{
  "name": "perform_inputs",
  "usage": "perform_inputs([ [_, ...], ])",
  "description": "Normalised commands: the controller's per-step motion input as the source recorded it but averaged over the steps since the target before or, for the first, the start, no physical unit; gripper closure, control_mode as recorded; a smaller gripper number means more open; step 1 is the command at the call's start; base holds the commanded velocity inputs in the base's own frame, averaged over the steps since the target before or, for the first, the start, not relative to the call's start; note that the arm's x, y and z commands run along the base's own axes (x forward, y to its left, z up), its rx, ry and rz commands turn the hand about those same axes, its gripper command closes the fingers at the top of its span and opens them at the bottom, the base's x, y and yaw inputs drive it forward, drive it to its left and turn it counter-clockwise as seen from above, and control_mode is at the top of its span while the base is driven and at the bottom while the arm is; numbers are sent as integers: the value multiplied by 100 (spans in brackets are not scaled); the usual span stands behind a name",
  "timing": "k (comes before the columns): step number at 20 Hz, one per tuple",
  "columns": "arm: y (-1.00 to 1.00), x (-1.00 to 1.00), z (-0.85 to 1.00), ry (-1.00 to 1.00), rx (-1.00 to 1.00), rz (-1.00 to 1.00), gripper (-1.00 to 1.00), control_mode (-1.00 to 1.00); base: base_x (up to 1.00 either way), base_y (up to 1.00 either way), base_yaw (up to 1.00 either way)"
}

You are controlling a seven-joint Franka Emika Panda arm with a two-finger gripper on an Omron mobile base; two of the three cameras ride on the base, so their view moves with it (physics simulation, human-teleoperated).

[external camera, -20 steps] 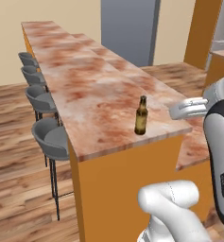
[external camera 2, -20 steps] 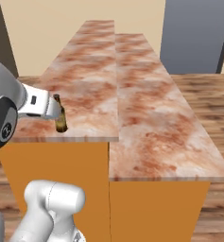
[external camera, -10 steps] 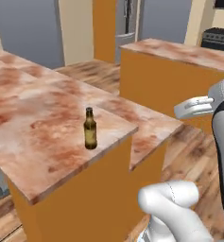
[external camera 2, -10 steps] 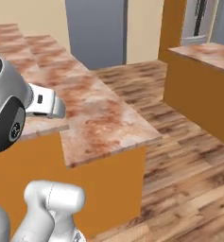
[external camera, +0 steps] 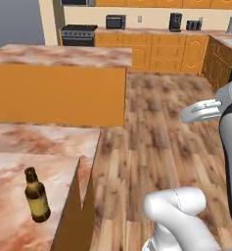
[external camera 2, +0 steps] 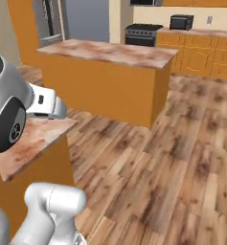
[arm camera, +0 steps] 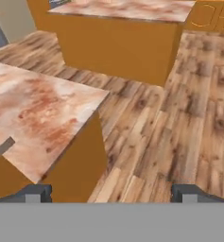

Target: Move the drinks to the dining counter.

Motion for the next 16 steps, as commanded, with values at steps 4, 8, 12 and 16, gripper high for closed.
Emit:
perform_inputs([
  [4,0,0,0,0,0,0,-100,100,0,0,-100],
  [8,0,0,0,0,0,0,-100,100,0,0,-100],
  [12,0,0,0,0,0,0,-100,100,100,27,-50],
  [16,0,0,0,0,0,0,-100,100,100,0,-15],
])
